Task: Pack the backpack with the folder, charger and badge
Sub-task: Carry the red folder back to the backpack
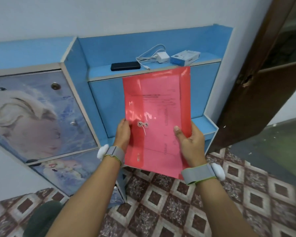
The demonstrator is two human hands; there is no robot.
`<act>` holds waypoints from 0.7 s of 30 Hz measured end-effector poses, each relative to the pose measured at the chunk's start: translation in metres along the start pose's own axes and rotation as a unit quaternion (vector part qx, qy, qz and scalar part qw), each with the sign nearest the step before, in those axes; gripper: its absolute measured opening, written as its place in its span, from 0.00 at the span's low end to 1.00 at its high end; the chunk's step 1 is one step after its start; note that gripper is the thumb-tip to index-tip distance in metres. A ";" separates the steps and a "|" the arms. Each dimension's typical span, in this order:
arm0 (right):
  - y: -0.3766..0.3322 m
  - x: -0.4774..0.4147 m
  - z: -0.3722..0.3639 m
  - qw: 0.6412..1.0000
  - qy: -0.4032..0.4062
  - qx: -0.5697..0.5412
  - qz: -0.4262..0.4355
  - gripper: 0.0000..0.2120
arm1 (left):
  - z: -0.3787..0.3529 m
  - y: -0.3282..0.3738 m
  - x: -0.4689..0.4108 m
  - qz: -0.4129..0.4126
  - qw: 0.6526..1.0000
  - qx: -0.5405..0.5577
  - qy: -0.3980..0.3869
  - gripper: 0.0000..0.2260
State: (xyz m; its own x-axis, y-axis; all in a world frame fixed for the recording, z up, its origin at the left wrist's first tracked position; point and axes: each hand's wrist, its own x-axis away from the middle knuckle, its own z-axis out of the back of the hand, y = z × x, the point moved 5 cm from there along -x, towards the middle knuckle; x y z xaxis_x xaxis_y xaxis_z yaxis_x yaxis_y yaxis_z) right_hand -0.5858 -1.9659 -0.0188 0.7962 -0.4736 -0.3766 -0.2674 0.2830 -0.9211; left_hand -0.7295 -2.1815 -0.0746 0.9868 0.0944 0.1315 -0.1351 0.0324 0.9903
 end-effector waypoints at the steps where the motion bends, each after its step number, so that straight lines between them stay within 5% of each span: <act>1: 0.004 -0.007 0.013 1.000 0.003 0.003 0.003 0.10 | -0.015 -0.005 -0.005 0.009 1.000 0.013 -0.010 0.06; 9: 0.071 -0.085 0.129 0.995 0.087 0.029 -0.035 0.15 | -0.174 0.016 -0.014 -0.025 0.994 0.022 -0.108 0.06; 16: 0.130 -0.172 0.277 0.972 0.208 0.077 -0.072 0.08 | -0.381 0.031 -0.037 -0.087 0.965 0.006 -0.249 0.08; 21: 0.158 -0.225 0.373 0.947 0.293 0.087 -0.096 0.14 | -0.533 0.046 -0.044 -0.081 0.942 0.020 -0.324 0.09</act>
State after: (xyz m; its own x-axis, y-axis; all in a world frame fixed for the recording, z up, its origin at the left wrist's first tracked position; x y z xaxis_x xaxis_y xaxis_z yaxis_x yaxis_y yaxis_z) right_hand -0.6051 -1.5034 -0.0431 0.3703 -0.8974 -0.2399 -0.0140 0.2528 -0.9674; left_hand -0.8266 -1.6537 -0.0588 0.8432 -0.5365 -0.0342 0.0125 -0.0441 0.9989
